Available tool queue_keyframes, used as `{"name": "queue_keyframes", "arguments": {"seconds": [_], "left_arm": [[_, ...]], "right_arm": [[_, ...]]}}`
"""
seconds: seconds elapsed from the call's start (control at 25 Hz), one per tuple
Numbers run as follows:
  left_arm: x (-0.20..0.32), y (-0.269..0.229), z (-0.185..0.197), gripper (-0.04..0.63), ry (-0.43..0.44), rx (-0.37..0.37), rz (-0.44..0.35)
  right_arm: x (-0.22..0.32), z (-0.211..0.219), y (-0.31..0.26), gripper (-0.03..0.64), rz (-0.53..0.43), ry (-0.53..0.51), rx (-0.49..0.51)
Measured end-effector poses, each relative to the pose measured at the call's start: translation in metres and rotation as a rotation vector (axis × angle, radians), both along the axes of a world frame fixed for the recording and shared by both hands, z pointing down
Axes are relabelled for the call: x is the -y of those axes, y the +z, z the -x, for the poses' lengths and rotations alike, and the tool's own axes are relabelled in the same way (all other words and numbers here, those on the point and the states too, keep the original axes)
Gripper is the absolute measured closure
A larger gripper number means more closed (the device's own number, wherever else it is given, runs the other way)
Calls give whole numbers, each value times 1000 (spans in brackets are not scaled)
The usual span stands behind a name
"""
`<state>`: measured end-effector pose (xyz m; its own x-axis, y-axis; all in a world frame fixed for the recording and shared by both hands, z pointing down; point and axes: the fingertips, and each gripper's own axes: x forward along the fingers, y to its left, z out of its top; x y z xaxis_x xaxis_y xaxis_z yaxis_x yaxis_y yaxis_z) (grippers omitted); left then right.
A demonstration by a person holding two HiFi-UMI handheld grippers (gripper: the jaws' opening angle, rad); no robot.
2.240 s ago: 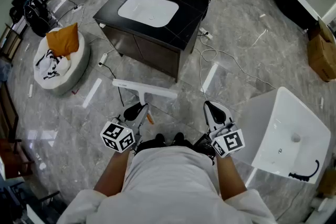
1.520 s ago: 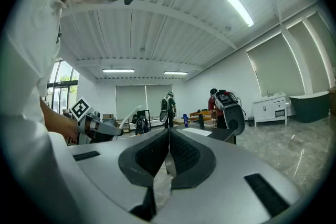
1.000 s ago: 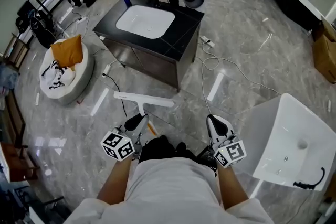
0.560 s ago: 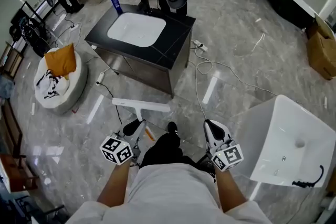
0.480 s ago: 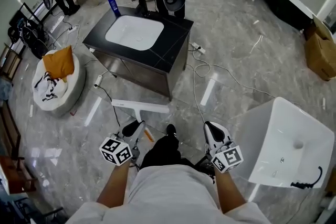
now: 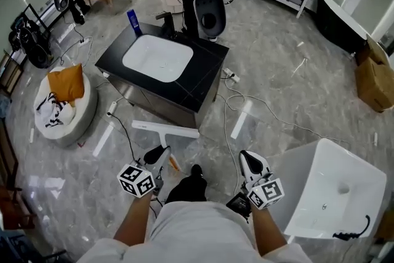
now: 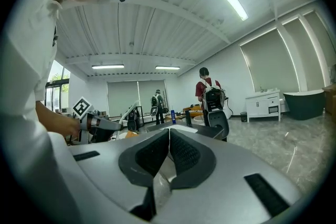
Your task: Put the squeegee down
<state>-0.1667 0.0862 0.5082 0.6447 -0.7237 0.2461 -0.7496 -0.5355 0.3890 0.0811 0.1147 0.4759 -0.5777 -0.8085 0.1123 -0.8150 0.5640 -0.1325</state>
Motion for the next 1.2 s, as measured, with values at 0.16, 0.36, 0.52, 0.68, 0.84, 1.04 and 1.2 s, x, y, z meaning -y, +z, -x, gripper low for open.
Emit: {"name": "queue_keyframes", "arguments": {"seconds": [0.16, 0.36, 0.52, 0.68, 0.84, 1.04, 1.2], "left_arm": [[38, -1, 2, 517, -2, 9, 17], [82, -7, 3, 517, 11, 40, 15], [114, -9, 6, 517, 23, 38, 29], [143, -11, 5, 517, 46, 37, 31], [166, -9, 1, 518, 74, 34, 37], [184, -9, -7, 518, 90, 42, 57], [200, -10, -11, 518, 87, 56, 79]], "right_arm": [[42, 4, -8, 601, -7, -3, -13], [88, 13, -16, 601, -13, -10, -24], [118, 20, -21, 601, -8, -11, -31], [145, 22, -21, 601, -7, -2, -46], [164, 21, -21, 601, -8, 18, -54], [176, 14, -23, 601, -2, 34, -57], [188, 9, -24, 601, 1, 44, -61]]}}
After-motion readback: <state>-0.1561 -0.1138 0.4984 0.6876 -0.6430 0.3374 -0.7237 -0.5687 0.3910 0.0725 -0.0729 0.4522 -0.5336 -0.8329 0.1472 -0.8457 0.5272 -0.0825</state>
